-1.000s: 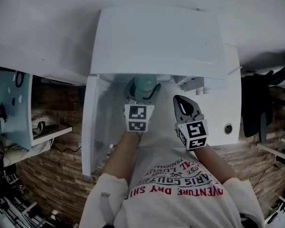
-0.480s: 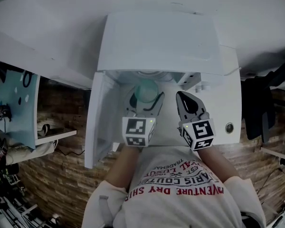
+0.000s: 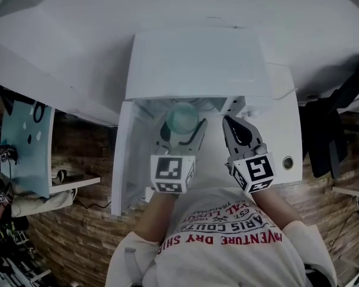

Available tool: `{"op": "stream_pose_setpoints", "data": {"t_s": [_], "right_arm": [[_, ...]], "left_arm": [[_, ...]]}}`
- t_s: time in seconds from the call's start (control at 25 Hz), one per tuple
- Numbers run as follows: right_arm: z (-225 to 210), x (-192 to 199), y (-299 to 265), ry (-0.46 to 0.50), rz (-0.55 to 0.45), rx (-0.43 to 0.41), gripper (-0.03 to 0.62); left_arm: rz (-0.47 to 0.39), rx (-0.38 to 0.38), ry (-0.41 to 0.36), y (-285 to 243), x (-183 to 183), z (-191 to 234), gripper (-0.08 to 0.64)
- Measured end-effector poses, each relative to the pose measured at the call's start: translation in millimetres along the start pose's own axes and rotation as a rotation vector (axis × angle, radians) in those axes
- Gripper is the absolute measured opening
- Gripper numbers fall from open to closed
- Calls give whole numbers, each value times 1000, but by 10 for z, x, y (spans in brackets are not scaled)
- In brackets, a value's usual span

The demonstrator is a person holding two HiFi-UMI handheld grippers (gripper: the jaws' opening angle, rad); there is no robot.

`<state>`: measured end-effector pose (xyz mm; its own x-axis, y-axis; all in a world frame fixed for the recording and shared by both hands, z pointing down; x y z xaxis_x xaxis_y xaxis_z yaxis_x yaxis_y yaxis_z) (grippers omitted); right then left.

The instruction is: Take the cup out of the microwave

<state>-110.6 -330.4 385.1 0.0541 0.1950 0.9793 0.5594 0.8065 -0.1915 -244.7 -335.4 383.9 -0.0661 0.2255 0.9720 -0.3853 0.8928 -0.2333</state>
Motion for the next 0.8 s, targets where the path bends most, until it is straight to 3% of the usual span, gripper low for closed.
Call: {"op": "stream_pose_setpoints", "data": {"t_s": [0.8], "right_arm": [[-15,-14,-39,18,-15,-4,12]], "left_arm": [[19,-9,12,-20,22,23,368]]}}
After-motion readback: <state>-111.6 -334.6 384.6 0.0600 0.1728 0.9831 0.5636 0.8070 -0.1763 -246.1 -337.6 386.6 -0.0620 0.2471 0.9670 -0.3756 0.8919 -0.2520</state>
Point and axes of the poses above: the fingertips, and each gripper's own axes: y backward along the fingers, z to its left, x out of its underside, the point moved 4 cm from there along y, backward along the fingers, and after that the axes turned 1 degree about -y, right-handed, at the moved point
